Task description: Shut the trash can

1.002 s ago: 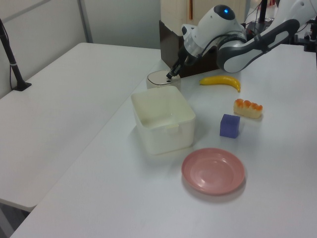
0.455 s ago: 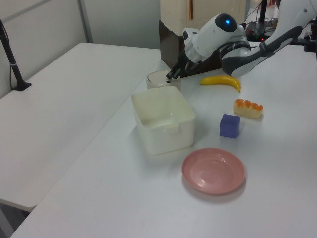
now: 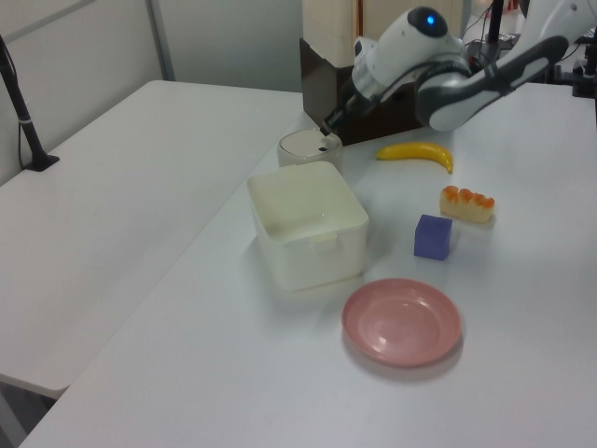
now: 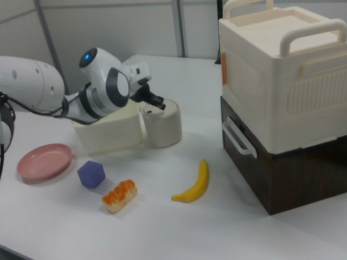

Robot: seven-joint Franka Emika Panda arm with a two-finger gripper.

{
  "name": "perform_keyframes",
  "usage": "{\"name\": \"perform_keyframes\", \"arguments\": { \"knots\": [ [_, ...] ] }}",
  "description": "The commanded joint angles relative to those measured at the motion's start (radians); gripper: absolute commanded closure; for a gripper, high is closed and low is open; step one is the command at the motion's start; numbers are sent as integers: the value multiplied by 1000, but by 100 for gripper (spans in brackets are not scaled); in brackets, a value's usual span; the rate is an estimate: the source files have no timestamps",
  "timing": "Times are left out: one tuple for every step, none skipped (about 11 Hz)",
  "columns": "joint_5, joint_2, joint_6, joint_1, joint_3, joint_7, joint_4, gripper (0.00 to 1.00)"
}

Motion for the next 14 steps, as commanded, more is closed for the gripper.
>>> {"name": "perform_keyframes", "arguments": {
  "knots": [
    [290,-95,-327,-1,31,-223,64,100],
    [396,-127,-470,-1,33,-334,104,100],
    [473,-172,-608,-2,30,-441,122,100],
    [522,-221,-700,-5,24,-505,126,100],
    [539,-255,-765,-18,25,-517,128,100],
    [550,-285,-824,-24,27,-528,129,100],
    [570,-311,-880,-25,25,-550,131,100],
    [582,-342,-940,-33,25,-576,139,100],
    [599,-374,-1020,-51,28,-615,142,100],
    [617,-417,-1081,-71,27,-654,140,100],
    [631,-446,-1120,-88,27,-662,140,95],
    [637,-460,-1134,-88,27,-657,140,44],
    [628,-471,-1151,-87,32,-659,137,0],
    [625,-473,-1154,-85,33,-659,137,0]
  ]
}}
